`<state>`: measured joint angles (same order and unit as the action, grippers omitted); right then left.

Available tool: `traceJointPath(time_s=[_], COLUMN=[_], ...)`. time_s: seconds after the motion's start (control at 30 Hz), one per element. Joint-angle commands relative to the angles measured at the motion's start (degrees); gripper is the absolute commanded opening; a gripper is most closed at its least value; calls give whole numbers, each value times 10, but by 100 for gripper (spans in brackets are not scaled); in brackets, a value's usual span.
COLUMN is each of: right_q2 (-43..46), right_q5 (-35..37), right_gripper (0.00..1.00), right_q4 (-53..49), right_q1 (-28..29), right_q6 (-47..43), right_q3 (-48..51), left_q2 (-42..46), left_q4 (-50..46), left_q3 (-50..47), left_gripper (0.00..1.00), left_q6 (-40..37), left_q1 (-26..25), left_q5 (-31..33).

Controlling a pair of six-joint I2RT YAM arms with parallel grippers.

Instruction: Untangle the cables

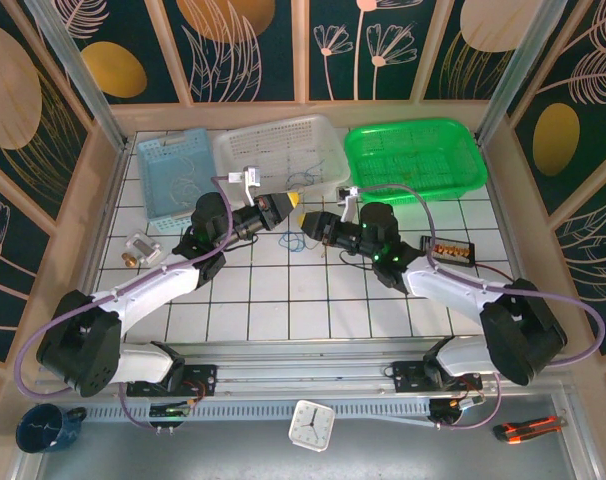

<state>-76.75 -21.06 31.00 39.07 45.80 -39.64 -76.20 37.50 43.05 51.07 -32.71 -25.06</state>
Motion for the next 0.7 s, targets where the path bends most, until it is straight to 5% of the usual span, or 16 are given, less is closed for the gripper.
traceJointPath(time_s=[0.0,0.43,0.67], right_q2=[-10,-60,-47], right_q5=[0,9,4], right_gripper=[45,37,0], right_q4=[32,52,56], right_q1=[4,-2,-15], right_q6=[5,5,8], right_q3=[-24,-57,-41], left_q2=[12,11,9], left_q4=[25,39,42], left_q3=[17,10,3], left_gripper=[0,0,0], left_q6=[4,14,16], left_q1=[-4,-4,-4], left_q5=[-4,-8,5])
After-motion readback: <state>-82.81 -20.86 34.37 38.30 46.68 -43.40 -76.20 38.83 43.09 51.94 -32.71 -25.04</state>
